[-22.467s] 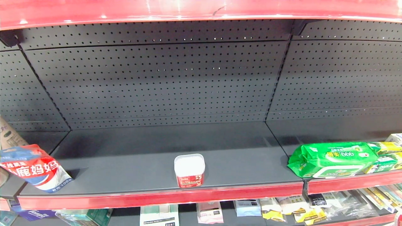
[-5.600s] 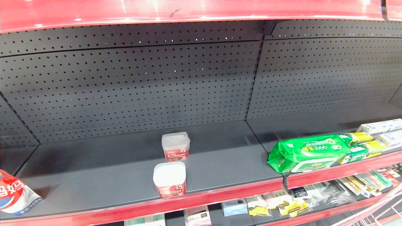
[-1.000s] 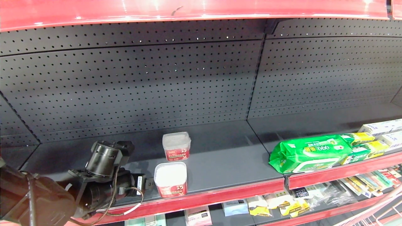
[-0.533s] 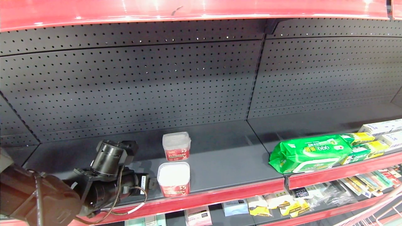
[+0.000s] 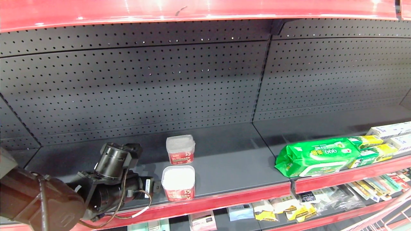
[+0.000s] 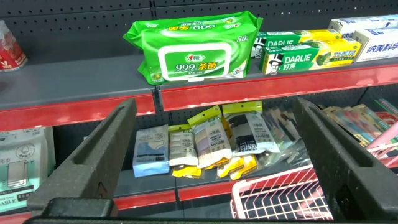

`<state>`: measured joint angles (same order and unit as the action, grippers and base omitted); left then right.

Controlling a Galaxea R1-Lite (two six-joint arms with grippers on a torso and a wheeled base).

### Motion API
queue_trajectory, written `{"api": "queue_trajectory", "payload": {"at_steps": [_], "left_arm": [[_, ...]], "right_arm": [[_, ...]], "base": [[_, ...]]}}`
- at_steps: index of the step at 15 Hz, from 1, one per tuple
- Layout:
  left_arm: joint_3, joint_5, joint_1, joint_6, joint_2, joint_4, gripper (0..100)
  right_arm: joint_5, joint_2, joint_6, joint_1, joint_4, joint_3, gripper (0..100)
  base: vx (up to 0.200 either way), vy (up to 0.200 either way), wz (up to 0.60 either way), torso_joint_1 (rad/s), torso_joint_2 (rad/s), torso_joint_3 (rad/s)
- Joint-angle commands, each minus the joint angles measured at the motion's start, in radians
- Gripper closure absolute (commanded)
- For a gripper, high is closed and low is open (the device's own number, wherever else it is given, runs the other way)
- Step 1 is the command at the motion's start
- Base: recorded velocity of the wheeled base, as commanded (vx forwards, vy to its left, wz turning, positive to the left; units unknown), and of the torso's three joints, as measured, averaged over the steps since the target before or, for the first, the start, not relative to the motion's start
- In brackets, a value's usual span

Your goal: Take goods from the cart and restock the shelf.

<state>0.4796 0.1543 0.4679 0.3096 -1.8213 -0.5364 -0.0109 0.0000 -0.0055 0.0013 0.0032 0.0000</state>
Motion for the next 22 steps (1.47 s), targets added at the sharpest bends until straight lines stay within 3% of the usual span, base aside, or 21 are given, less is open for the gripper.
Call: {"api": "queue_trajectory", "payload": {"at_steps": [1, 17, 21, 22], "left_arm": [[0.001, 0.001, 0.000, 0.000, 0.000, -0.001, 0], [0.005, -0.016, -0.002, 0.000, -0.015, 0.001, 0], [-0.091, -0.015, -0.066, -0.018, 0.120, 0.007, 0], [-0.125, -0.015, -0.092, -0.058, 0.188, 0.009, 0]], "right_arm": [[0.000, 0.002, -0.001, 0.000, 0.000, 0.000, 0], [0.000, 0.002, -0.001, 0.000, -0.002, 0.000, 0], [0.000, 0.002, -0.001, 0.000, 0.000, 0.000, 0], [0.003, 0.002, -0.001, 0.000, -0.002, 0.000, 0]], "base": [[0.000, 0.000, 0.00, 0.000, 0.00, 0.000], [0.000, 0.000, 0.00, 0.000, 0.00, 0.000], [0.000, 0.000, 0.00, 0.000, 0.00, 0.000], [0.000, 0.000, 0.00, 0.000, 0.00, 0.000]]}}
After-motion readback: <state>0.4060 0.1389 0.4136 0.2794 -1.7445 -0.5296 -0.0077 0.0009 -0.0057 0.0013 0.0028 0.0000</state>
